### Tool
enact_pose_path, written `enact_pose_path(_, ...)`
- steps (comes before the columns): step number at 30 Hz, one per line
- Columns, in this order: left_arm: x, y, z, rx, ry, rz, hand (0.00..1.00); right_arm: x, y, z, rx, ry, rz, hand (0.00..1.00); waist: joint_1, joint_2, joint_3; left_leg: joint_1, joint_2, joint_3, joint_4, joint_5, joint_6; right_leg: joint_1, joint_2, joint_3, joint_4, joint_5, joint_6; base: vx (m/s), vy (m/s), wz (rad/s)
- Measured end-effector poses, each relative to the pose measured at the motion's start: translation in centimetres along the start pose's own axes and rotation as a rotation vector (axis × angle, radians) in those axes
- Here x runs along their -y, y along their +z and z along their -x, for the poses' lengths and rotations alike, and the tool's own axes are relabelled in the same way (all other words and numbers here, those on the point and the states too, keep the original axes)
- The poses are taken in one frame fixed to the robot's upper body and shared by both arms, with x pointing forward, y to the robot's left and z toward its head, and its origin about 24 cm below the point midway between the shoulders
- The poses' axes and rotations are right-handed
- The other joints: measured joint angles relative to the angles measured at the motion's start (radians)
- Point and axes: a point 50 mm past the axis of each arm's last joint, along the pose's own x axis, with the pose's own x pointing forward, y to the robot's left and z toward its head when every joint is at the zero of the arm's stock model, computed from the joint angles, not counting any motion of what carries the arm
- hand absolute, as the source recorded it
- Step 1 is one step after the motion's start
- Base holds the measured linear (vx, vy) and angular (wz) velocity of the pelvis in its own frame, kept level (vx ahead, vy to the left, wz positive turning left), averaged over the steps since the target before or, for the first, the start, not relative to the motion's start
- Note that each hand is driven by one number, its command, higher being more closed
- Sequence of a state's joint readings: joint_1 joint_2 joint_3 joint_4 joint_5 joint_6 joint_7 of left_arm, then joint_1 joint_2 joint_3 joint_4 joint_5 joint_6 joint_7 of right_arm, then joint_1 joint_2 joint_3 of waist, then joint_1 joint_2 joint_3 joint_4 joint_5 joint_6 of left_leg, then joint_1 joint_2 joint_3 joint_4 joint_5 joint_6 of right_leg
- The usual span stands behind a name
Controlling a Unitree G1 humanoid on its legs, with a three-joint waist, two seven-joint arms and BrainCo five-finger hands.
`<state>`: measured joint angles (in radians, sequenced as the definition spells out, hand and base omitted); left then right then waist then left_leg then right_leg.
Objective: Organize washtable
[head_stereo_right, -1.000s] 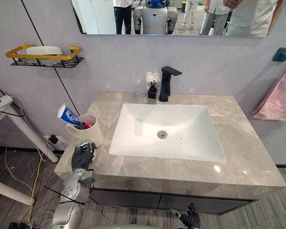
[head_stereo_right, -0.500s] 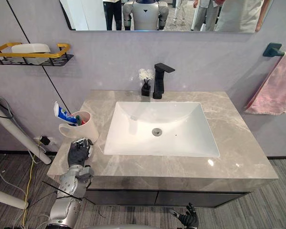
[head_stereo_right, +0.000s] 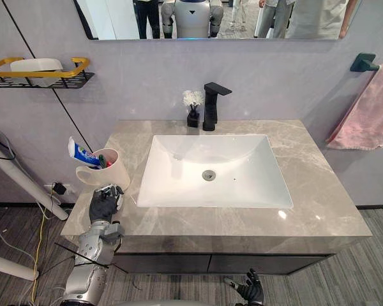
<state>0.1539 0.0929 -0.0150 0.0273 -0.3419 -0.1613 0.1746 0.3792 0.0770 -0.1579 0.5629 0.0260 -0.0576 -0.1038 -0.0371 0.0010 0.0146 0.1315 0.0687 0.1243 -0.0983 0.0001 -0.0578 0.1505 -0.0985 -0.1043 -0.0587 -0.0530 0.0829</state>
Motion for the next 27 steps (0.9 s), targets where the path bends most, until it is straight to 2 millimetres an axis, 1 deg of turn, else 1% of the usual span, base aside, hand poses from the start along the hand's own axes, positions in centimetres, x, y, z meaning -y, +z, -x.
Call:
enact_pose_path(8, -0.9, 0.3, 0.3, 0.012, 0.03, -0.012, 1.0, 0.1, 0.0, 0.0, 0.0, 0.002, 0.003, 0.0, 0.002, 0.006, -0.001, 0.003, 0.002, 0.012, 0.002, 0.0, 0.0, -0.004, 0.001, 0.011, 0.004, 0.0, 0.0, -0.02, -0.017, -0.03)
enact_pose_path(11, -0.9, 0.3, 0.3, 0.012, 0.031, -0.015, 1.0, 0.1, 0.0, 0.0, 0.003, 0.007, 0.007, 0.0, 0.003, 0.009, -0.002, 0.003, 0.002, 0.015, 0.002, 0.0, 0.0, -0.004, 0.001, 0.014, 0.005, 0.0, 0.0, -0.03, -0.021, -0.03)
enact_pose_path(16, -1.5, 0.5, 0.3, 0.02, 0.053, -0.017, 1.0, 0.0, 0.7, 0.0, 0.033, 0.021, 0.009, 0.0, 0.003, 0.017, -0.003, 0.002, 0.004, 0.022, 0.003, 0.0, 0.0, -0.015, 0.002, 0.022, 0.013, 0.0, 0.0, -0.02, -0.018, -0.04)
enact_pose_path(24, -1.4, 0.6, 0.2, 0.024, 0.048, -0.024, 1.0, -0.1, 0.7, 0.0, 0.032, 0.024, 0.012, 0.0, 0.001, 0.016, -0.003, 0.004, 0.003, 0.022, 0.003, 0.0, 0.0, -0.017, 0.002, 0.023, 0.018, 0.0, 0.0, -0.01, -0.007, 0.0)
enact_pose_path(27, -1.4, 0.8, 0.0, 0.032, 0.037, -0.056, 1.0, 0.0, 0.7, 0.0, 0.033, 0.023, 0.024, 0.0, -0.001, 0.015, -0.003, 0.003, 0.003, 0.022, 0.002, 0.0, 0.0, -0.019, 0.002, 0.023, 0.018, 0.0, 0.0, -0.02, -0.015, 0.0)
